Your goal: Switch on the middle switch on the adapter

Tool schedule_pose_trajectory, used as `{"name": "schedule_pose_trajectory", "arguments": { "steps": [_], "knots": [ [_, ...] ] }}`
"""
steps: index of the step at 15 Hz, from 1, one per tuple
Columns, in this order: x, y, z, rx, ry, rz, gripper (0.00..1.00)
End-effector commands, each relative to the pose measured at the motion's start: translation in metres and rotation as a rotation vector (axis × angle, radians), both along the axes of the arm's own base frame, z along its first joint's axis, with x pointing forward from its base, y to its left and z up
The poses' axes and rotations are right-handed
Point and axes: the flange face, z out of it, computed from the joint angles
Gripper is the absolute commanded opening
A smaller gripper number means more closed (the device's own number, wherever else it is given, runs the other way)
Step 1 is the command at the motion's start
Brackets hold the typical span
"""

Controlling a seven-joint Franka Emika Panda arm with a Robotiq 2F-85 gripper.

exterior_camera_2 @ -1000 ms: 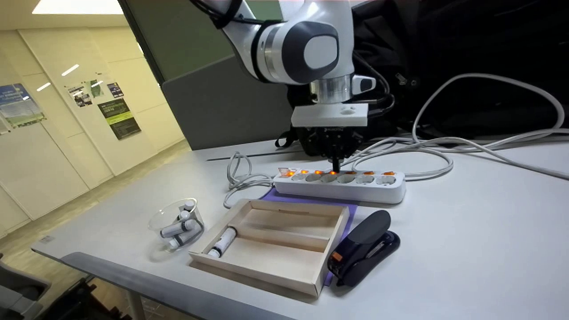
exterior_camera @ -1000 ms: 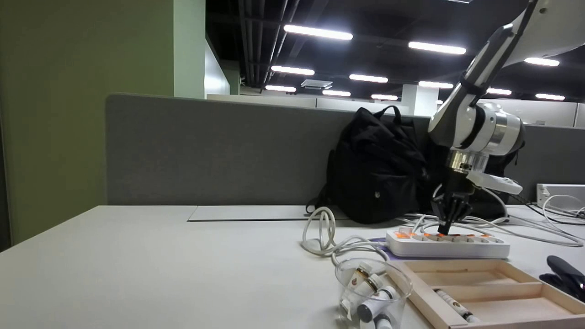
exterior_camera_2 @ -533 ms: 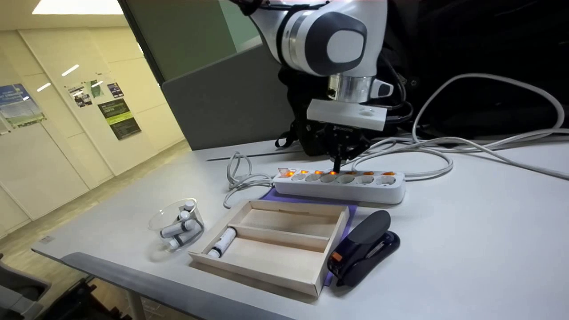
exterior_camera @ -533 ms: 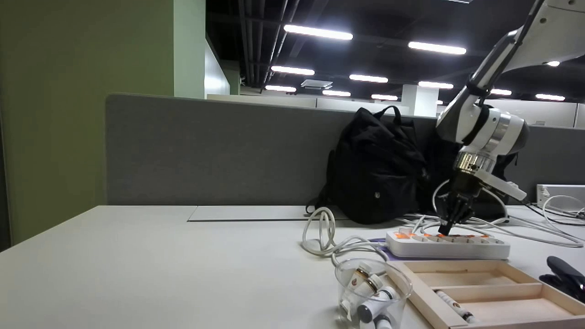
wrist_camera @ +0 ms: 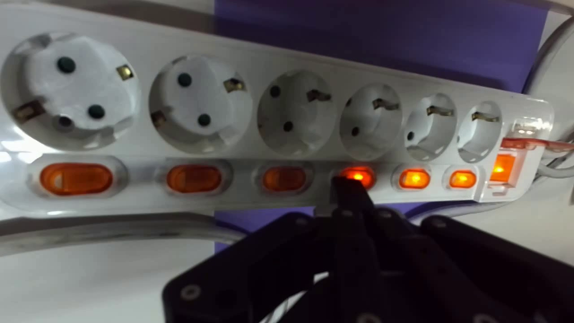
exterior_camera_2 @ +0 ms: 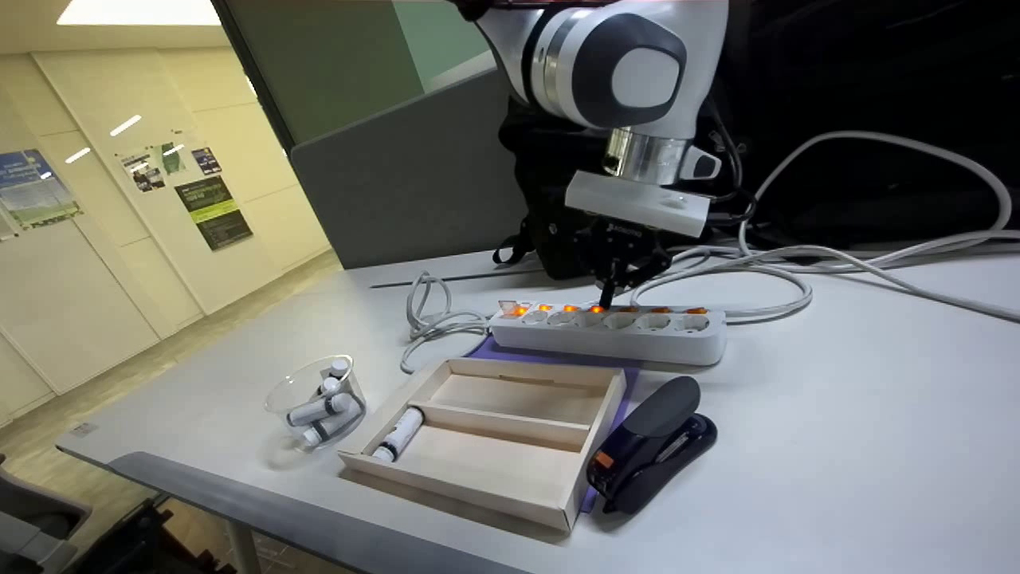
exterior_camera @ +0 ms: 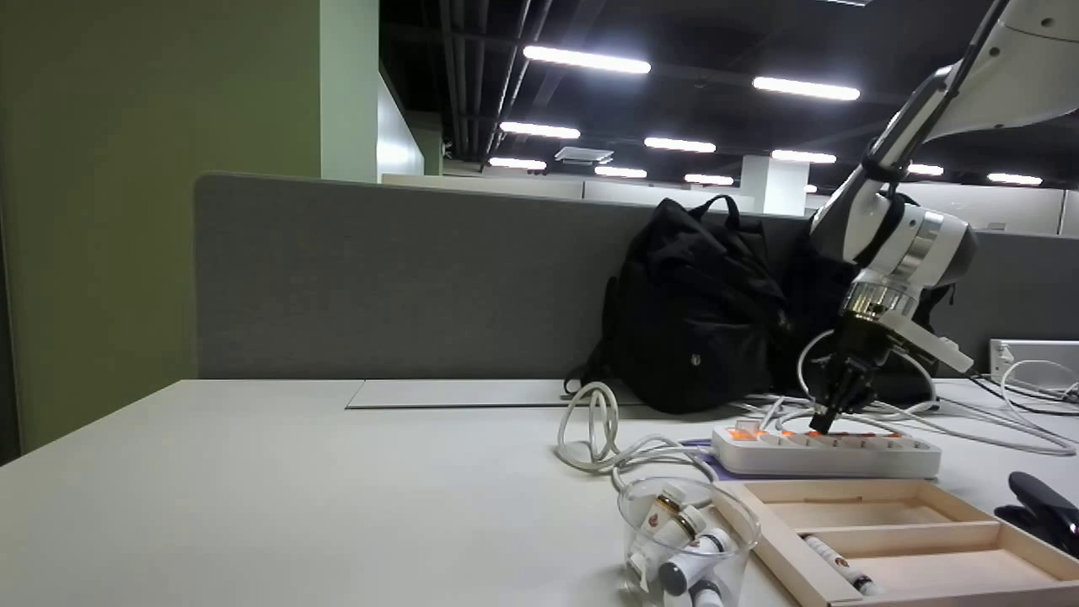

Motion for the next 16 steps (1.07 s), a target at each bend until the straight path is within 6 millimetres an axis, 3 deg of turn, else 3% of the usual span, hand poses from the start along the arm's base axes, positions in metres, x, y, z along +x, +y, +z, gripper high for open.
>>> {"name": "schedule_pose_trajectory", "arguments": {
  "steps": [1, 6, 7, 8, 11, 16],
  "knots": [
    [0.01, -0.003, 0.026, -0.072, -0.045, -0.024, 0.0],
    [0.025, 0.01, 0.087, -0.158, -0.142, 0.013, 0.0],
    [0.025, 0.014, 0.098, -0.177, -0.128, 0.039, 0.04],
    [0.024, 0.019, 0.108, -0.202, -0.098, 0.074, 0.26],
    [0.022, 0.03, 0.133, -0.276, -0.033, 0.155, 0.35],
    [0.016, 0.039, 0.173, -0.345, 0.034, 0.215, 0.69]
  ]
}}
